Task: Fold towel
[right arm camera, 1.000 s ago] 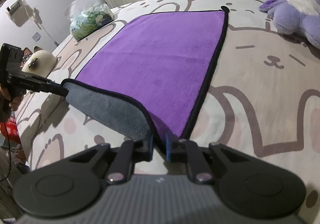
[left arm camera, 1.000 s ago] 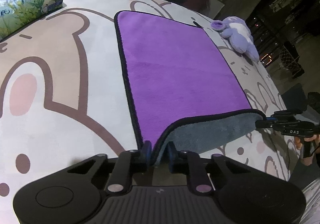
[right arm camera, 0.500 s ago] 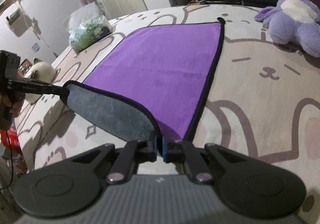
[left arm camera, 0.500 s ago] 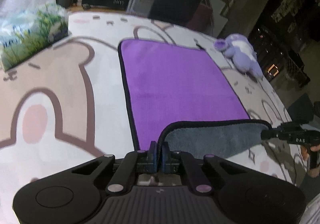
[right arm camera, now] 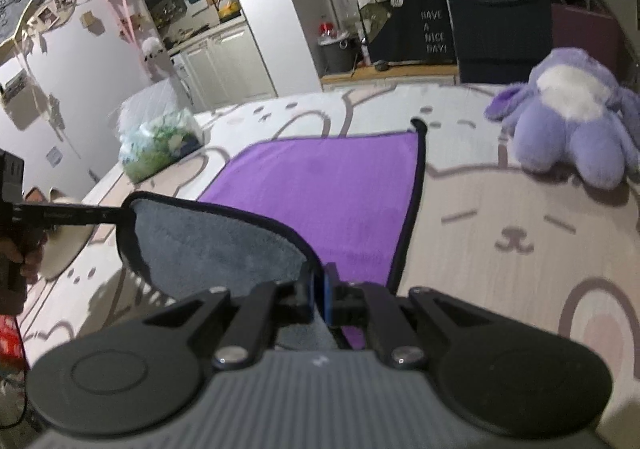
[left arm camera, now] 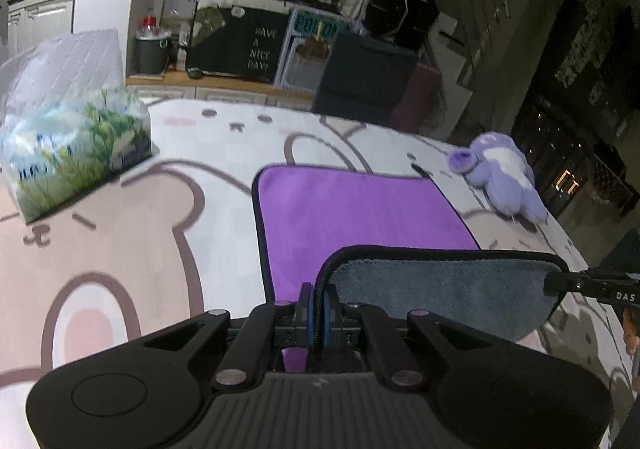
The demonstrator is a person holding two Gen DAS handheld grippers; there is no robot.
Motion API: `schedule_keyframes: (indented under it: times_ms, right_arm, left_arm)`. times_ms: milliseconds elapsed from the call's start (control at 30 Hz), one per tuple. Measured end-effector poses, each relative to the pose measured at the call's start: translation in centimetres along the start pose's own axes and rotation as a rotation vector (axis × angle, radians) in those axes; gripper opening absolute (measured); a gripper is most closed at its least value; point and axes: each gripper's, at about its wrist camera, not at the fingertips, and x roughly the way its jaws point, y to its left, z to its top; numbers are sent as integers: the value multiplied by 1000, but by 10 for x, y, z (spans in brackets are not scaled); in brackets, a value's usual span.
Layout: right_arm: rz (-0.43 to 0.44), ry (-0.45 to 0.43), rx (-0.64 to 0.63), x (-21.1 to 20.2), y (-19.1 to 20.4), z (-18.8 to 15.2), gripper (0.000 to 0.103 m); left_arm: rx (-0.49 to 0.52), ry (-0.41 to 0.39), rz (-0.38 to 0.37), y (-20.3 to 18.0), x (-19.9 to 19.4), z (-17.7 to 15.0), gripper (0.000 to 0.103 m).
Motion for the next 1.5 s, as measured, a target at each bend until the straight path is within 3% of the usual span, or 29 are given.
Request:
schedule_keyframes:
  times_ms: [633,1500]
  right_arm:
    - [-35,-115,44,42,-17,51,6]
    - [-91,-124,71,100,-34,86,6]
  left_arm:
    - [2,-108,51,9,40,36,5]
    - [31,-129,60,27,109,71,5]
